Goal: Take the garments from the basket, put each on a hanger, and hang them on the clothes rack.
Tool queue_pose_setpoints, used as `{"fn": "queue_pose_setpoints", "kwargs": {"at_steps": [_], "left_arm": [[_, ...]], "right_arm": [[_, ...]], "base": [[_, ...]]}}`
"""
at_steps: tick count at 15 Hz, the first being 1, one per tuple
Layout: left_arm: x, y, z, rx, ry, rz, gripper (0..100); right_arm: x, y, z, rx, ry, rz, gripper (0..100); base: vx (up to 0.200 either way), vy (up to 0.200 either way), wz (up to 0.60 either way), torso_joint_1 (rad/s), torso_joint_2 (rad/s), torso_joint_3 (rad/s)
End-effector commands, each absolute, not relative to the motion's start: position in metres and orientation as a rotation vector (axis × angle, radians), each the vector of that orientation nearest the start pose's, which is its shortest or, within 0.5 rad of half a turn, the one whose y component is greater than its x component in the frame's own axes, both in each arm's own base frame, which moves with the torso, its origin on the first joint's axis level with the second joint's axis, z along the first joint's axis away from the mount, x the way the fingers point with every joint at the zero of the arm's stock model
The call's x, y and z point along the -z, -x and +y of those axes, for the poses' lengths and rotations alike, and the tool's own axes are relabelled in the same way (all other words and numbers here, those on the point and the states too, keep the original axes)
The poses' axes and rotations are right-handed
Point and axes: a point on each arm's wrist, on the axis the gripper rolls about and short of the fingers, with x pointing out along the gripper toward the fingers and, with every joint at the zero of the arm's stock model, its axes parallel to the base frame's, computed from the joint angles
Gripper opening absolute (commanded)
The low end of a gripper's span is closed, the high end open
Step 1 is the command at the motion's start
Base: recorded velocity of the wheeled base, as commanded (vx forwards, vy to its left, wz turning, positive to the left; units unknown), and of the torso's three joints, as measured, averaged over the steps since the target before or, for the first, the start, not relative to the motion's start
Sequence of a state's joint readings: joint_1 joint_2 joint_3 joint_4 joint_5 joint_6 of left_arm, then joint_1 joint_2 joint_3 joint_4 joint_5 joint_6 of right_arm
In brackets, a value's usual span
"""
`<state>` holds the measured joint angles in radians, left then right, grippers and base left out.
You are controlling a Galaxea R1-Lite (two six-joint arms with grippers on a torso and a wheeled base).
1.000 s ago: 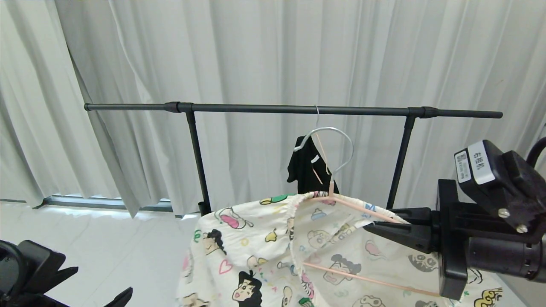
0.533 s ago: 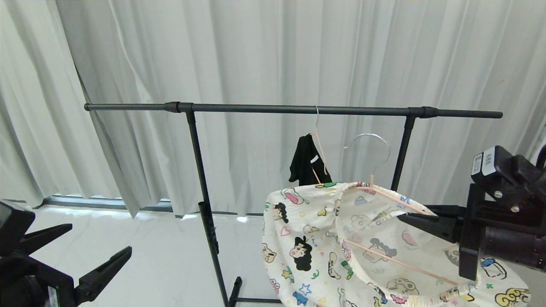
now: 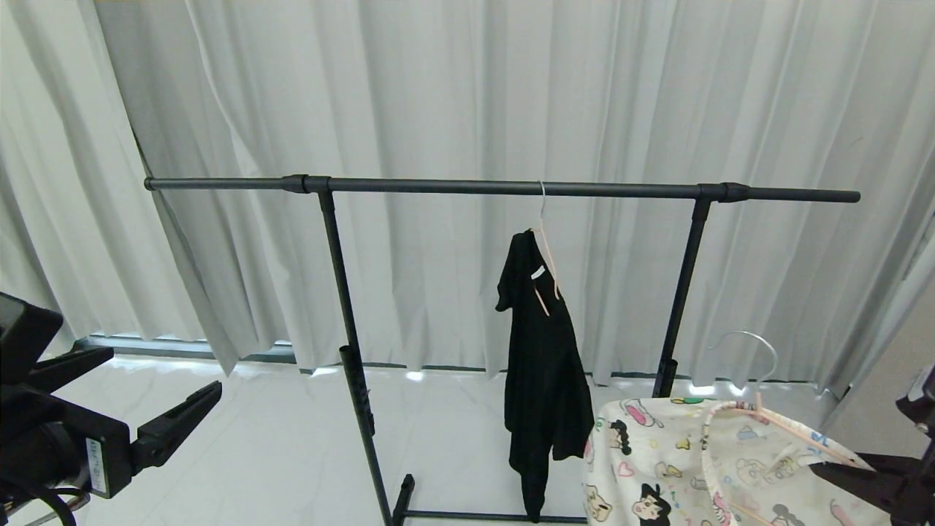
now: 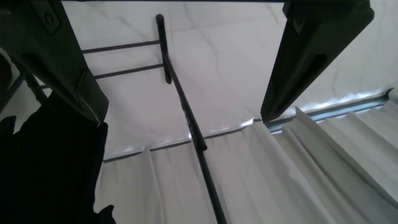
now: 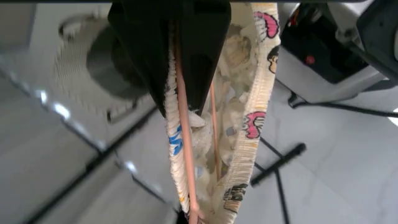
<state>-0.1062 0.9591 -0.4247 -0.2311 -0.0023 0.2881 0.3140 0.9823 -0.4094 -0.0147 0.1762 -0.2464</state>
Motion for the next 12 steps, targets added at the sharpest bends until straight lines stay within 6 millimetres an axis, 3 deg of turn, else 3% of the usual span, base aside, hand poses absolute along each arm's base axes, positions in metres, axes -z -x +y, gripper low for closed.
{"fn": "queue_pose_setpoints", "kwargs": {"at_steps": [1, 3, 9, 12], "left_arm": [[-0.19, -0.115, -0.012, 0.15, -0.302, 0.291, 100], [-0.187, -0.114, -0.012, 0.152, -0.301, 0.301, 100], [-0.184, -0.114, -0.012, 0.157, -0.301, 0.316, 100], [-0.183, -0.115, -0.012, 0.156, -0.303, 0.319, 100]], "right_arm": [[-0.167, -0.091, 0.022, -0.427, 0.245, 0.471, 0], [-0.167, -0.093, 0.018, -0.379, 0.232, 0.479, 0], [-0.164, -0.099, 0.013, -0.332, 0.209, 0.512, 0], [-0.165, -0.107, 0.015, -0.33, 0.178, 0.514, 0]], "base": [[0.0, 0.0, 0.0, 0.0, 0.0, 0.0], [0.0, 0.0, 0.0, 0.0, 0.0, 0.0], [0.0, -0.2, 0.0, 0.002, 0.0, 0.004], [0.0, 0.0, 0.0, 0.0, 0.0, 0.0]]}}
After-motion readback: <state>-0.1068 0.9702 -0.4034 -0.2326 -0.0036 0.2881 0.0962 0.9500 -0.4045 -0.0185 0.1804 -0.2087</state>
